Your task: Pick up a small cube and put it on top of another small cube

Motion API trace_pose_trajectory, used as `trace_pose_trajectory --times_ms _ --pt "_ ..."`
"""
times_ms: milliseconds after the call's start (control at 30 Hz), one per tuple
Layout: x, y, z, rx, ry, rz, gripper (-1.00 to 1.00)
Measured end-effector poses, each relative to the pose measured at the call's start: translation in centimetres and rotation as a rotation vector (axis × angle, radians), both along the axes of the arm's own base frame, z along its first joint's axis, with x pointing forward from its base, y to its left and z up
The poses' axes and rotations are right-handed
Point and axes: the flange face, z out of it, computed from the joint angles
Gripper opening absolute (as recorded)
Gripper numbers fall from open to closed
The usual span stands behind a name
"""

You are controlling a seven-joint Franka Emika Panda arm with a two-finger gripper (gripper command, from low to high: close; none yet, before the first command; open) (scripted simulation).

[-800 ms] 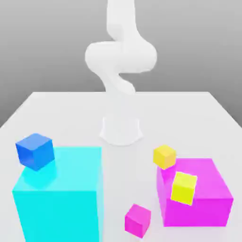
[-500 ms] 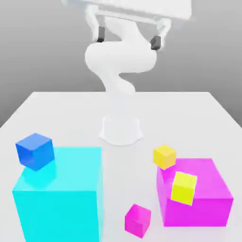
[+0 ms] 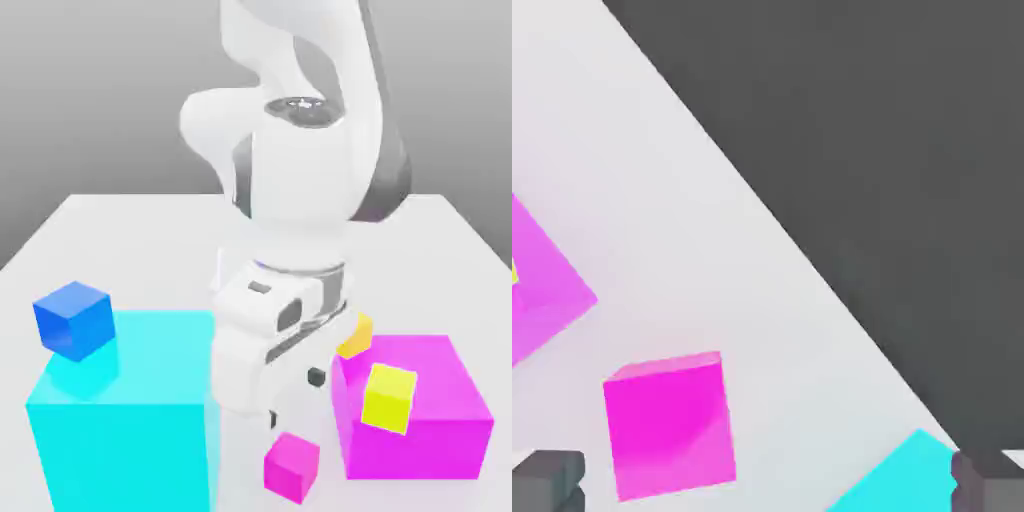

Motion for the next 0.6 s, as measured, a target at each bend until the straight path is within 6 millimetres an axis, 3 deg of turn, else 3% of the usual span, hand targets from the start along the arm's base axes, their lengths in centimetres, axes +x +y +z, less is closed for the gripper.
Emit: trace_pose_trajectory --times_ms 167,200,433,600 --pt "-0.5 0.1 -6.4 0.003 0.026 0.033 0.00" --pt "-0.6 0.1 -7.5 0.003 0.026 0.033 -1.00" --pt "-0.6 0.1 -7.7 0.002 0.028 0.034 -1.00" --pt "-0.6 0.1 -2.6 0.002 0.028 0.034 -1.00"
